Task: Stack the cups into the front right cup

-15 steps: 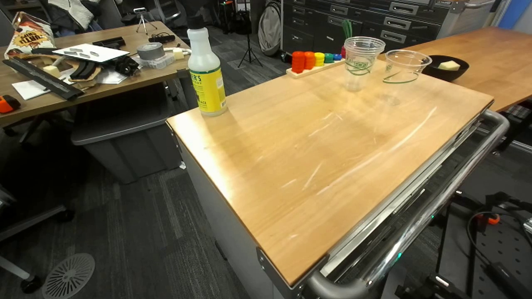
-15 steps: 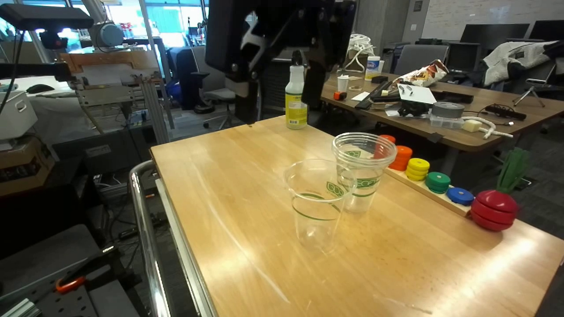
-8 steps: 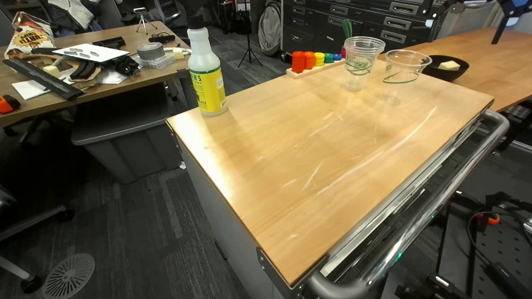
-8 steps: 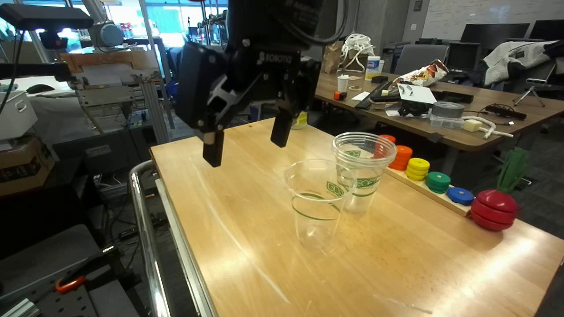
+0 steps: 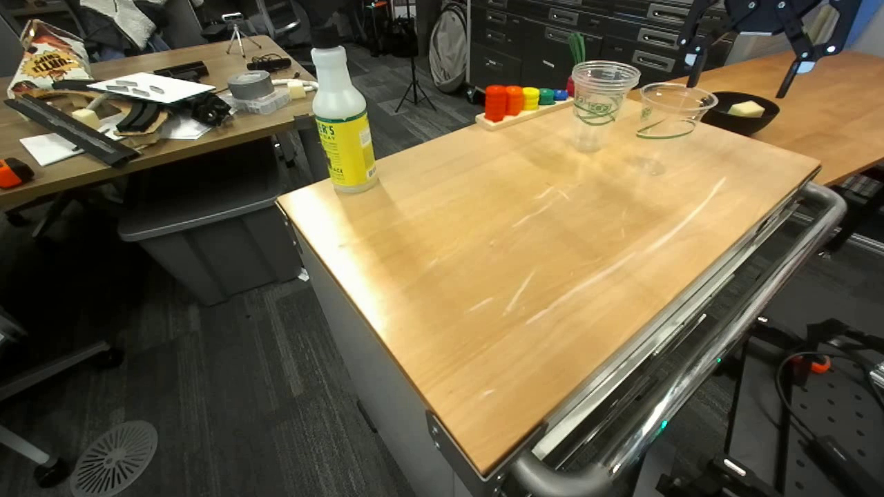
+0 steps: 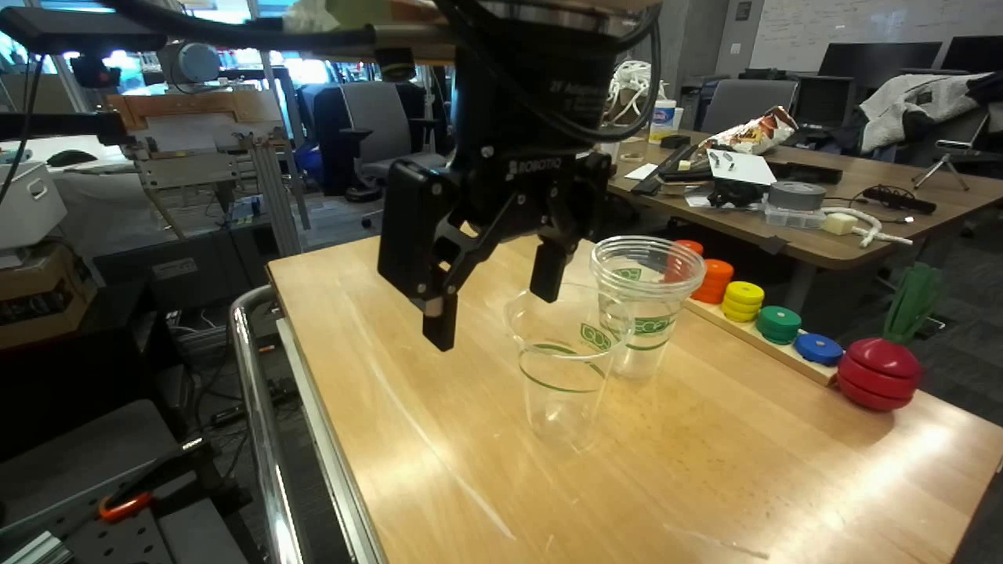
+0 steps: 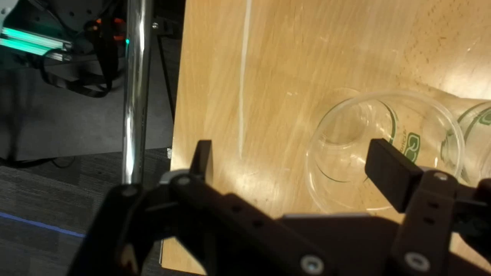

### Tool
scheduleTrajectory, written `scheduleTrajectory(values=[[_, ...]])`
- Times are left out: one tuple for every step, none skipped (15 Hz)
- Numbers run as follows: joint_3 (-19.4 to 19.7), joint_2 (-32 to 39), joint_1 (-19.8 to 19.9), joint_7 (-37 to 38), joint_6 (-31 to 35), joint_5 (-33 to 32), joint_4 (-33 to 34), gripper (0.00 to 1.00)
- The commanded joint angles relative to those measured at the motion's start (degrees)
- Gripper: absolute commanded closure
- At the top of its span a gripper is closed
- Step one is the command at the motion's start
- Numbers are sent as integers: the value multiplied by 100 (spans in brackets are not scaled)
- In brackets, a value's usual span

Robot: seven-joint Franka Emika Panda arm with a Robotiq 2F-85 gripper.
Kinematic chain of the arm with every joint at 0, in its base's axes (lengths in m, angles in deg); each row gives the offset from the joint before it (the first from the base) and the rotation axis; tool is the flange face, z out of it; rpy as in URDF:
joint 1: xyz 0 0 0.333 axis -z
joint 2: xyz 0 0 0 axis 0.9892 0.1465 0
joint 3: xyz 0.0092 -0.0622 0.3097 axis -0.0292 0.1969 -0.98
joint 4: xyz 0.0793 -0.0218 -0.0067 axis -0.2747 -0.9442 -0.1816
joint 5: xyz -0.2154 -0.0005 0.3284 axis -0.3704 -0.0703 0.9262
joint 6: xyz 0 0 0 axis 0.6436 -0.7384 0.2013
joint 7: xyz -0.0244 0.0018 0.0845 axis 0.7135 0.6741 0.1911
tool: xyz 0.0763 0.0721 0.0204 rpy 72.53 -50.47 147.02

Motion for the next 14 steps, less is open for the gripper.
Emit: scheduleTrajectory(values=[[-9, 168, 21, 245, 384, -252, 26, 0], [-8, 227, 12, 282, 459, -292, 32, 0], [0, 304, -6, 277, 538, -303, 45, 0], [4, 371, -24, 277, 608, -307, 59, 11], [4, 442, -34, 294, 681, -320, 84, 26], [3, 495, -47, 303, 752, -316, 108, 35], [4, 531, -59, 318, 808, -306, 131, 42], [-1, 535, -72, 348, 860, -296, 158, 51], [-14, 535, -78, 399, 919, -341, 175, 58], [-30, 519, -83, 451, 965, -395, 193, 65], [-50, 500, -81, 513, 1014, -475, 204, 73], [-62, 482, -86, 554, 1033, -536, 210, 81], [-75, 466, -89, 610, 1055, -617, 213, 89], [-86, 459, -94, 655, 1074, -695, 208, 96]])
